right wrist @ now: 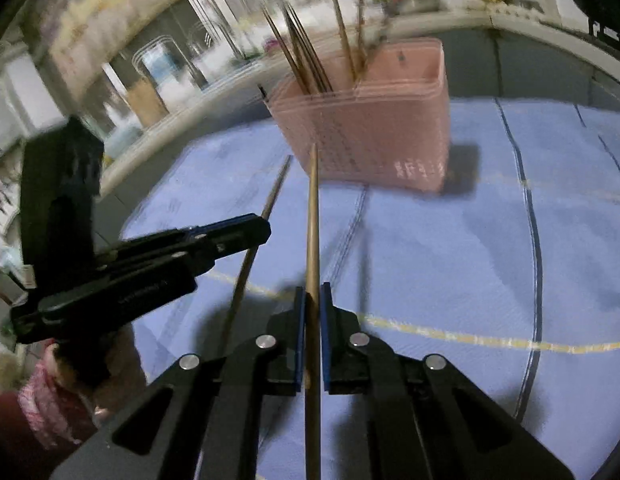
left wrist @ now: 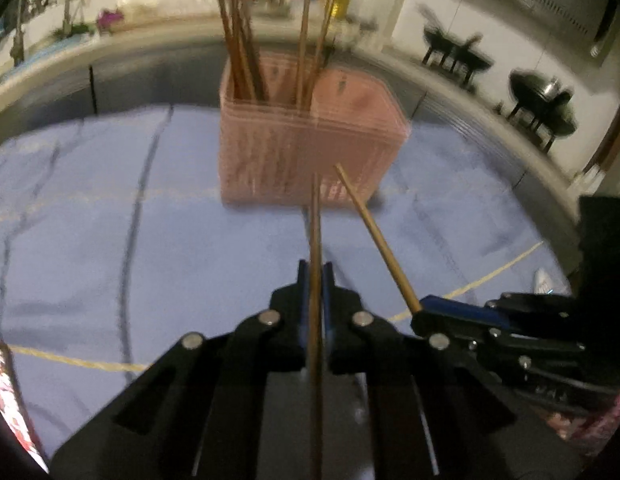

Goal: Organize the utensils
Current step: 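Carry both chopsticks over the pink basket and lower them in, then open both tools and pull them back from the basket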

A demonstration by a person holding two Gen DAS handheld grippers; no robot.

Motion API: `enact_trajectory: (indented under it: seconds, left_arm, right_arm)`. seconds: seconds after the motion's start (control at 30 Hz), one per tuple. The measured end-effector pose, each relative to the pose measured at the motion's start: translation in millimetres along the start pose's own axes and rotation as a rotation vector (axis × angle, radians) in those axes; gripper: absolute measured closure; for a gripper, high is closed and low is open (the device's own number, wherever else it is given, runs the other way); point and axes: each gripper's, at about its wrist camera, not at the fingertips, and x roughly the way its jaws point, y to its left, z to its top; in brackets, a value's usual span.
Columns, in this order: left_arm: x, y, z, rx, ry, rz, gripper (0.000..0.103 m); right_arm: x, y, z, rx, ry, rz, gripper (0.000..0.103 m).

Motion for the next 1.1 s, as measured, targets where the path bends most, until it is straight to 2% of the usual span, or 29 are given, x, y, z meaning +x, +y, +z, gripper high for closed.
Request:
enact_trajectory:
  seconds: [0.07,0.17,0.3,0.4,0.5,0.6,0.73,0.87,1.1]
  left_arm:
    - [-23,-2,19,0.008,-0.071,-0.018,0.098]
    - [-59,-8,67,0.04,-0.22,0.003,0.098]
    - [-71,-17,127,0.074,-0.379,0.075,0.097]
    - [-61,-18,158,0.083,-0.428,0.134,0.097]
    - [-46,-13,179,0.092,-0.44,0.173,0.097]
    - [-33,-7,190,0.103,-0.441,0.174,0.097]
    - [-18,-4,199,0.129,-0.447,0.165,0.097]
    - [-2,3,190,0.125,-0.42,0.149,0.097]
    - [21,14,148,0.105,-0.279,0.139,0.097]
  right_arm:
    - [-15,7,19,-0.007,-0.083,0.017,0.096]
    - [-35,17,63,-0.007,-0.272,0.006,0.096]
    - [-32,22,112,-0.007,-0.469,-0.014,0.096]
    - [-9,13,142,0.026,-0.551,0.011,0.096]
    - [22,-1,163,0.043,-0.584,0.001,0.096]
    - [53,-19,176,0.058,-0.587,-0.016,0.096]
    - [73,-27,181,0.056,-0.581,-0.035,0.096]
    - [82,-21,167,0.013,-0.575,-0.069,0.096]
    - [90,-13,122,-0.075,-0.541,-0.111,0.095]
